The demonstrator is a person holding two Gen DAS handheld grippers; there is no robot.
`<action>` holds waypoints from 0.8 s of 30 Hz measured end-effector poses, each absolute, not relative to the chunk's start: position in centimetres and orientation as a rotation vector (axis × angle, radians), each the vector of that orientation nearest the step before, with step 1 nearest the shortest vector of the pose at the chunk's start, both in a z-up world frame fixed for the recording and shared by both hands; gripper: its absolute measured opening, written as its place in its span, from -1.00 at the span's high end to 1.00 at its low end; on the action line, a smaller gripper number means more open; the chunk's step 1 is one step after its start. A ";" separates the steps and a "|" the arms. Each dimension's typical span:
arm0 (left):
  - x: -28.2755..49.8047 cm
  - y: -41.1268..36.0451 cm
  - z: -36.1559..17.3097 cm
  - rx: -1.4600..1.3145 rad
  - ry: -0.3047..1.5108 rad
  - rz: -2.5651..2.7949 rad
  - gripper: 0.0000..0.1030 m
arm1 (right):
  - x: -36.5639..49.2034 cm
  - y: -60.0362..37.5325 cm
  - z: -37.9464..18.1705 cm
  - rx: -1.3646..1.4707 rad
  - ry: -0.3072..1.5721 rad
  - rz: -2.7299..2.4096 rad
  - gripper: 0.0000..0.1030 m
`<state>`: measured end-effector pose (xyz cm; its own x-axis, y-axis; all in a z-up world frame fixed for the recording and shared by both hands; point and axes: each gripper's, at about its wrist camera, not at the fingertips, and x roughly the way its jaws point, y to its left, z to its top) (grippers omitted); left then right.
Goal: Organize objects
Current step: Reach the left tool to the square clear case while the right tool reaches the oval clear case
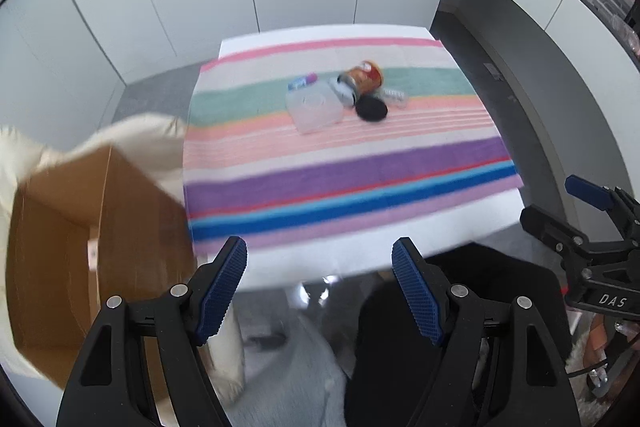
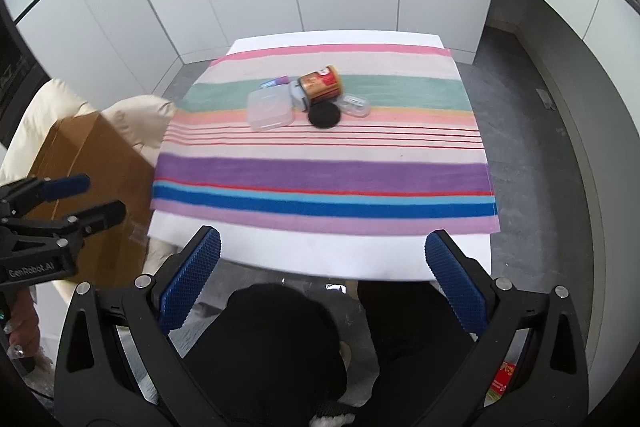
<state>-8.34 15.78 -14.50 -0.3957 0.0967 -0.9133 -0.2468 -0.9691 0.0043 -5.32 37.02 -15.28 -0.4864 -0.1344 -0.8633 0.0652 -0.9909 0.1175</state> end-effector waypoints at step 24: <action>-26.8 18.8 -29.2 -1.798 0.061 2.432 -0.49 | -26.5 41.4 -30.8 1.660 -0.485 -2.691 -1.00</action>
